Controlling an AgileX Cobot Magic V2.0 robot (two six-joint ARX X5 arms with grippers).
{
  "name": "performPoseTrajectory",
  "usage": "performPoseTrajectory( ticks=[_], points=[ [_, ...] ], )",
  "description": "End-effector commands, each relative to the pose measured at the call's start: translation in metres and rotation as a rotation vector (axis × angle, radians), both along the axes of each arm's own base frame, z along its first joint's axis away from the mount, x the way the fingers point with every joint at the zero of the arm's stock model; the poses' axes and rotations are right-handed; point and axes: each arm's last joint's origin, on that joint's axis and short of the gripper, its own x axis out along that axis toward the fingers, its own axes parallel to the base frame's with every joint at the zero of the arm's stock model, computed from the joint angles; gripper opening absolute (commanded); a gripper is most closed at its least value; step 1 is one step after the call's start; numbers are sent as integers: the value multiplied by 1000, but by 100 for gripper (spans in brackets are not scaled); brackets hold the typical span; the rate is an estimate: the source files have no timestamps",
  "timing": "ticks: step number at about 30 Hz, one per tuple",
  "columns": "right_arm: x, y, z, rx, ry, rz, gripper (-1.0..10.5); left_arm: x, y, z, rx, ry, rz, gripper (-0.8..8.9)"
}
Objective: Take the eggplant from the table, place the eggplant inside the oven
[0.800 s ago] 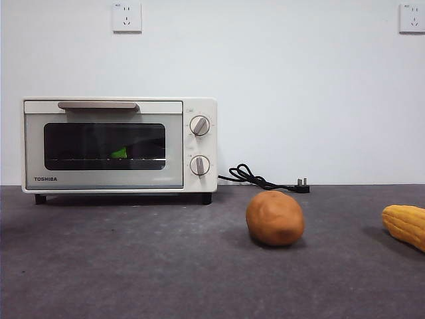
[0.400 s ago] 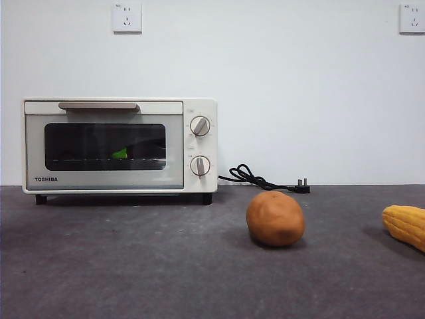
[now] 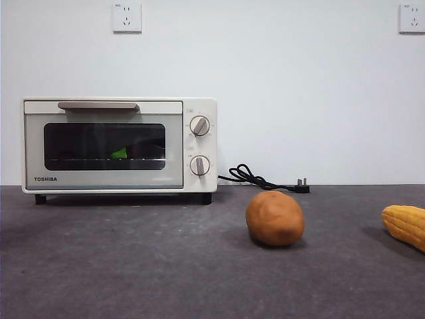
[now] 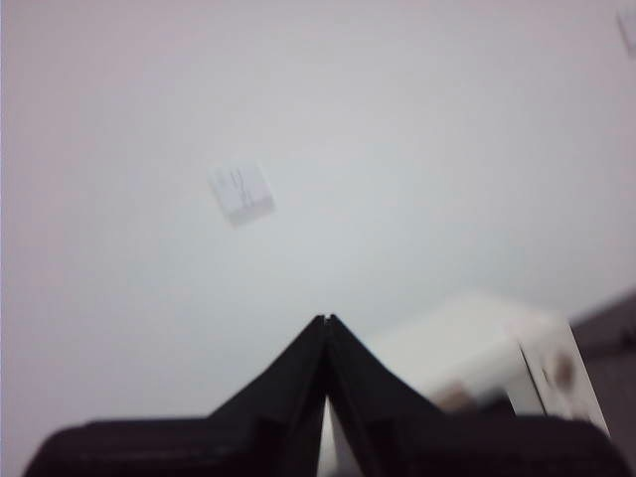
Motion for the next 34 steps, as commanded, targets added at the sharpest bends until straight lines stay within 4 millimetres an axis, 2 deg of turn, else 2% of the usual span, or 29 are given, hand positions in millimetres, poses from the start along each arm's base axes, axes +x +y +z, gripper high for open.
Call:
performPoseTrajectory(
  ticks=[1,5,8,14,20,23,34],
  points=[
    [0,0,-4,-30,21,3,-1,11,2,-37,-9,74,22,-4],
    [0,0,-4,-30,21,3,-1,21,3,-86,-70,175,55,-4],
    [0,0,-4,-30,21,3,-1,27,5,-115,-124,234,86,-4],
    [0,0,-4,-30,21,3,-1,36,7,-163,-248,319,123,-4],
    [0,0,-4,-30,21,3,-1,42,8,-203,-362,409,144,-4],
    [0,0,-4,-30,21,3,-1,42,8,-211,-376,458,150,-4],
    [0,0,-4,-30,21,3,-1,42,8,-211,-427,457,163,-4]
  ],
)
